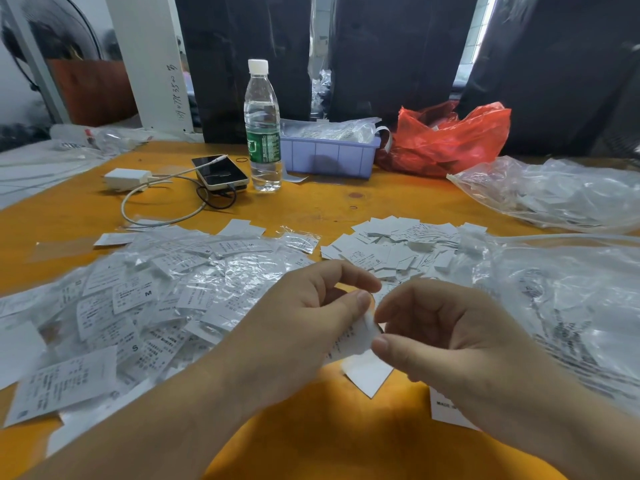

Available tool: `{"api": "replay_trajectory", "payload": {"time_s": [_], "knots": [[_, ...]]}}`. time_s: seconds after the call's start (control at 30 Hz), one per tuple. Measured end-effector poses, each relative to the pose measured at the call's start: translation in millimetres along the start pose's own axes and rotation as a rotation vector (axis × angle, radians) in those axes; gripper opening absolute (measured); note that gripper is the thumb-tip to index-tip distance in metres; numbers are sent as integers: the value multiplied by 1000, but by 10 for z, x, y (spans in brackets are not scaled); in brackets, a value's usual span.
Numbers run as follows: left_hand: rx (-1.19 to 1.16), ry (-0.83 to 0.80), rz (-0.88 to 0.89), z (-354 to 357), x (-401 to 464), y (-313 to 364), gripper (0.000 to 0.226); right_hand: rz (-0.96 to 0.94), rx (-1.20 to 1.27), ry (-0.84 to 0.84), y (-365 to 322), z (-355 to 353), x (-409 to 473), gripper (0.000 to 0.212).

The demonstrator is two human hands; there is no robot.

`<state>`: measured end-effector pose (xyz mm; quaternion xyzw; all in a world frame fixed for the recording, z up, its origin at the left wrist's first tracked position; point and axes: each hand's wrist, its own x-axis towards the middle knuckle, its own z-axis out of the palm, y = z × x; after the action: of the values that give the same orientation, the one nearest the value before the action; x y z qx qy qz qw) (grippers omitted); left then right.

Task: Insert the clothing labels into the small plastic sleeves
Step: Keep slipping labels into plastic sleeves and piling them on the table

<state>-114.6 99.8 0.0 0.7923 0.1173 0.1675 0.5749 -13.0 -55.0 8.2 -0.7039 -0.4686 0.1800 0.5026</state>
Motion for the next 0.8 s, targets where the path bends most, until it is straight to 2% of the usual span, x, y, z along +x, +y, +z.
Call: {"api": "replay_trajectory", "payload": {"time_s": [0.1, 0.2, 0.43, 0.63, 0.8], "knots": [[-17, -24, -18, 0, -1, 18, 8, -4, 10, 13, -9, -16, 6, 10], [2, -55, -47, -33, 20, 9, 23, -15, 7, 37, -14, -42, 32, 12], [88, -77, -22, -100, 31, 14, 23, 10, -57, 40, 16, -58, 42, 7], [305, -9, 62, -106, -16, 59, 9, 33, -112, -5, 24, -49, 28, 13], [563, 172, 52, -292, 47, 59, 11, 45, -234, -16, 55, -79, 15, 8]]}}
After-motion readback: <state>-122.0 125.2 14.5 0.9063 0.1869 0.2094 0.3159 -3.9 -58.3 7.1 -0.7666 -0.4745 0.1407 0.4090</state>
